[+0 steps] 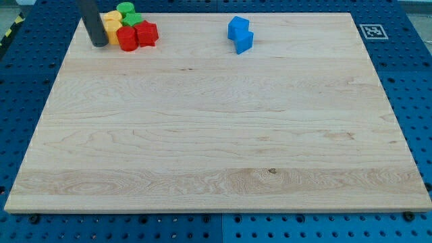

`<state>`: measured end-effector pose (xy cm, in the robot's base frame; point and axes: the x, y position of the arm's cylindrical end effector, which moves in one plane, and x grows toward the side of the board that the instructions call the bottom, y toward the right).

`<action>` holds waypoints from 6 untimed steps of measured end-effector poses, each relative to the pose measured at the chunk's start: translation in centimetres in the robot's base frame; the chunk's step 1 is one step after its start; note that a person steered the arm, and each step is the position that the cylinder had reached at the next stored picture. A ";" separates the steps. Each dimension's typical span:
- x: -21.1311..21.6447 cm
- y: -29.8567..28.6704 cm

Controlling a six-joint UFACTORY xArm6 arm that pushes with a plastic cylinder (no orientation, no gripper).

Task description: Slide red circle from top left to top center

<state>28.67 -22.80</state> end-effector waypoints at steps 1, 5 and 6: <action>0.0 3.4; 0.5 8.2; 0.9 10.1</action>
